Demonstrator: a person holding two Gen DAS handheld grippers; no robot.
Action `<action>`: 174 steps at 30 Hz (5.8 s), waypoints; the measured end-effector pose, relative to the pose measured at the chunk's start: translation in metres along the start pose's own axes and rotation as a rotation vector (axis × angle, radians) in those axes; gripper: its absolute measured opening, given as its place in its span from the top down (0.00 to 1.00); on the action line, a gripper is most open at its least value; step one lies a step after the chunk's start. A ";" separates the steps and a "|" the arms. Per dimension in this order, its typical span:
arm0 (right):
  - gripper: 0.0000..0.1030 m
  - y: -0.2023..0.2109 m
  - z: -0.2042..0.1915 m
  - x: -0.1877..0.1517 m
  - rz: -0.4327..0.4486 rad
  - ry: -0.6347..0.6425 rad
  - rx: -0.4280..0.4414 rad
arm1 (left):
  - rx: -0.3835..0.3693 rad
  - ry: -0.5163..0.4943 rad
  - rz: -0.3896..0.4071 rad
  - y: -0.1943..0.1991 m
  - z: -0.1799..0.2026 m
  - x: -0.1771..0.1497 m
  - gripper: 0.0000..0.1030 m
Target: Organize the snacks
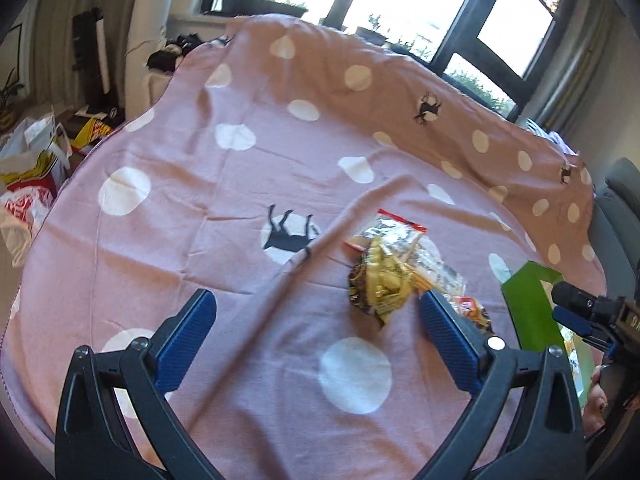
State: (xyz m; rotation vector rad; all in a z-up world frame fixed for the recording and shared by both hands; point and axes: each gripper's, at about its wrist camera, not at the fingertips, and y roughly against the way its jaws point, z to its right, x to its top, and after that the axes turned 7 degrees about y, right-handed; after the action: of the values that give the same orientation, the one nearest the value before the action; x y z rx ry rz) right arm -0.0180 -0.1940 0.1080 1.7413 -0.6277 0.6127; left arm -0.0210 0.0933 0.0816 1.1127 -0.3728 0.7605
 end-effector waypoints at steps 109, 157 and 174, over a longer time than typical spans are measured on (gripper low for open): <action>0.60 -0.093 -0.042 -0.055 -0.388 -0.082 0.251 | -0.119 -0.197 -0.383 -0.050 0.068 -0.067 0.70; 0.40 0.016 0.006 -0.024 -0.061 -0.036 0.173 | -0.257 -0.391 -0.081 0.013 0.189 -0.071 0.55; 0.40 0.078 0.132 -0.019 0.156 -0.243 -0.014 | -0.423 -0.560 -0.120 -0.027 0.314 -0.112 0.56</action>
State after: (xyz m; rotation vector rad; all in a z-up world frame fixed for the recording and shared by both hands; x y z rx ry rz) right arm -0.0739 -0.3372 0.1174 1.7790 -0.9426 0.5049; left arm -0.0493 -0.2376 0.1248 0.9186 -0.8873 0.2302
